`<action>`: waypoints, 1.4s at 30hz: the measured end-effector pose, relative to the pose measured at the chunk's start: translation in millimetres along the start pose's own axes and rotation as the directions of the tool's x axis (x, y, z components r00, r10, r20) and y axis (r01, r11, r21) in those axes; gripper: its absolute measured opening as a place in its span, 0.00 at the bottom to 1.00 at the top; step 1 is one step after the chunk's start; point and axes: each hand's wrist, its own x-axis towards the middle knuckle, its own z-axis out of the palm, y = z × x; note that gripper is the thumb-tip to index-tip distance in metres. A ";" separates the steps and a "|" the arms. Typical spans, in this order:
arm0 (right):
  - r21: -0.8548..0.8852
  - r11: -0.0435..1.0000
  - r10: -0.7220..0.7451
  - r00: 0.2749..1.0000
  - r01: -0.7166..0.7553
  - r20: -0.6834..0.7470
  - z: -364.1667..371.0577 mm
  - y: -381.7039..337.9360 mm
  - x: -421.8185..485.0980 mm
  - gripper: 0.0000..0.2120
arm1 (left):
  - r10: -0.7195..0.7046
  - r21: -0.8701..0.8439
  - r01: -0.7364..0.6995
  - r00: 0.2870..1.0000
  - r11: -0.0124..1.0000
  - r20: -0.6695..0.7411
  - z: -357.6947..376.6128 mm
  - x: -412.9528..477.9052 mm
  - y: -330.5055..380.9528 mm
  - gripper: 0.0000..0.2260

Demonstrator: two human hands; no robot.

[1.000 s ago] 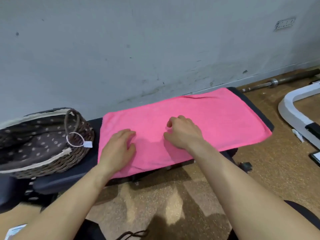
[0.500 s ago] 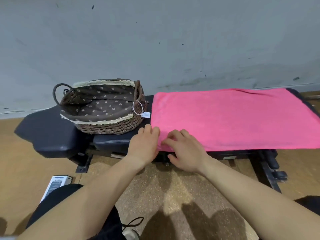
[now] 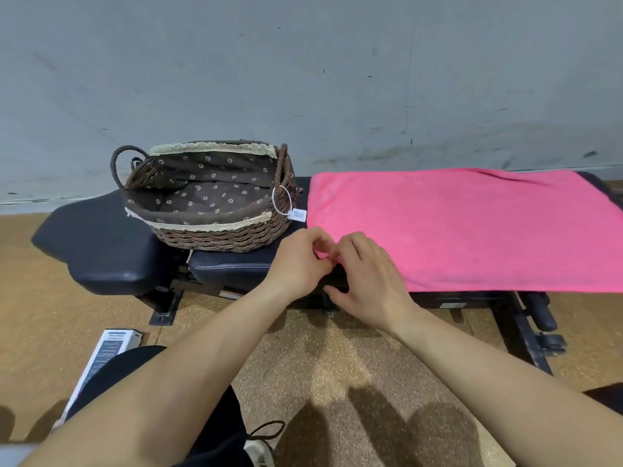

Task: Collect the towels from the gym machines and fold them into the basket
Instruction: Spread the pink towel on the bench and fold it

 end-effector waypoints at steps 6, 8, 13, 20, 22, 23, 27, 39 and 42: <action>0.044 0.999 0.011 1.000 -0.010 -0.027 3.0 5.5 7.5 0.14 | -0.105 -0.218 0.112 0.994 0.970 0.041 -0.9 3.7 3.4 0.15; 0.061 0.998 0.020 1.000 -0.019 -0.019 0.4 9.8 9.2 0.07 | -0.115 -0.256 0.127 0.991 0.958 0.061 -1.3 4.8 5.7 0.16; 0.178 0.971 0.155 0.987 -0.159 0.035 -10.0 14.3 12.2 0.07 | -0.024 -0.128 0.023 1.000 0.991 -0.002 4.3 5.6 15.7 0.10; 0.131 0.950 0.281 0.959 -0.284 0.040 -24.2 31.0 12.4 0.12 | 0.150 -0.001 -0.152 0.977 0.988 -0.154 18.1 23.5 39.1 0.09; 0.093 0.944 0.315 0.948 -0.318 0.043 -29.9 38.7 11.8 0.12 | 0.148 -0.016 -0.151 0.980 0.988 -0.134 22.8 43.3 46.7 0.09; 0.068 0.941 0.329 0.943 -0.332 0.043 -32.9 43.3 11.2 0.12 | 0.137 -0.002 -0.138 0.985 0.990 -0.109 24.9 57.5 50.2 0.09; -0.015 0.931 0.364 0.931 -0.364 0.030 -44.0 64.0 6.8 0.12 | 0.065 0.264 -0.053 0.997 0.963 -0.038 32.3 127.9 54.2 0.16; -0.025 0.908 0.418 0.898 -0.418 0.141 -58.0 114.3 2.6 0.12 | -0.180 0.706 0.164 0.982 0.689 -0.053 13.6 208.6 16.8 0.15; -0.005 0.908 0.414 0.893 -0.420 0.176 -61.7 113.3 4.4 0.11 | -0.198 0.571 0.216 0.976 0.792 -0.095 8.9 207.4 19.9 0.14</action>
